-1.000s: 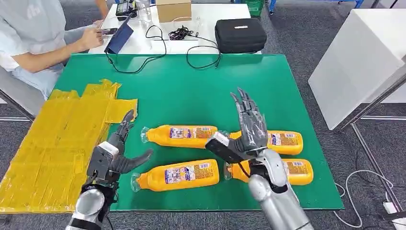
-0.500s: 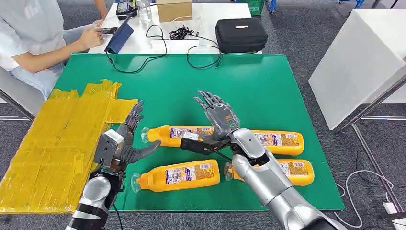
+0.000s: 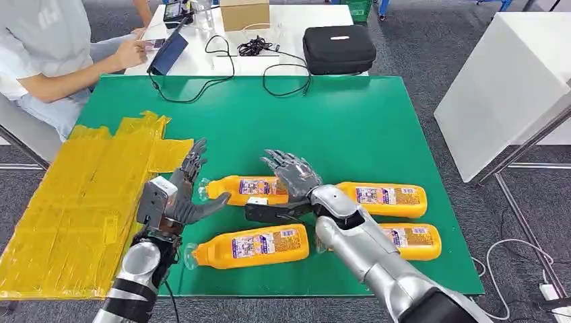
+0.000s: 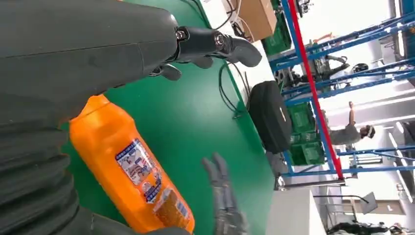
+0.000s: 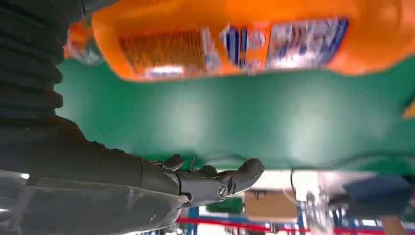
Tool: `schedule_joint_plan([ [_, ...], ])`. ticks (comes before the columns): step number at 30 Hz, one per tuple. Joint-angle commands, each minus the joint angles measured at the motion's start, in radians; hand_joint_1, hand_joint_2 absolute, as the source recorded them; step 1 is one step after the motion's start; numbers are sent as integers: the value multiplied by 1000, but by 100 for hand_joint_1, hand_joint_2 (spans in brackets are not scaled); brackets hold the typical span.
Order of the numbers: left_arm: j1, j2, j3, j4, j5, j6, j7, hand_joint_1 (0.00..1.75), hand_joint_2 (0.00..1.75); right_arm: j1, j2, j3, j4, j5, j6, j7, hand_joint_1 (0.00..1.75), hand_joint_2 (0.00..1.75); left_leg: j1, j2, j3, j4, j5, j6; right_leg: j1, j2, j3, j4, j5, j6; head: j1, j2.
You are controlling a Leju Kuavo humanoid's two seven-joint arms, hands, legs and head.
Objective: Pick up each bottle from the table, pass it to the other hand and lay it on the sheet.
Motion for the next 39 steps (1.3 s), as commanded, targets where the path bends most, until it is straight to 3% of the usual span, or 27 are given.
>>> schedule_joint_plan([
  [1,-52,0,-24,88,6,0,-1,0,175,-90,25,70,204,-12,-4,0,0,175,0,0,4,0,-1,-1,0,-1,4,0,-2,-1,0,0],
  [14,-49,-32,37,68,142,27,-24,0,175,-113,53,66,320,-27,-19,25,0,175,0,0,2,0,-1,-1,0,-1,2,0,-1,-1,0,0],
  [20,-26,-36,71,-3,235,22,-56,0,175,-116,65,88,394,28,-62,88,0,175,1,1,4,1,-2,-1,1,0,4,1,-2,-1,0,0],
  [30,-40,-46,20,-1,269,-20,-83,0,175,-139,68,26,489,34,-40,131,0,175,0,-1,1,0,-1,0,0,-1,2,0,-1,-1,0,0],
  [37,-46,-47,12,11,285,-28,-90,0,175,-153,69,64,506,107,-26,159,0,175,0,-1,2,0,-1,-1,0,-2,2,0,-1,-1,0,0],
  [39,-44,-49,12,10,291,-31,-95,0,175,-154,69,79,509,137,-29,169,30,175,1,-1,5,1,-2,-1,1,-2,5,0,-2,-2,0,0],
])
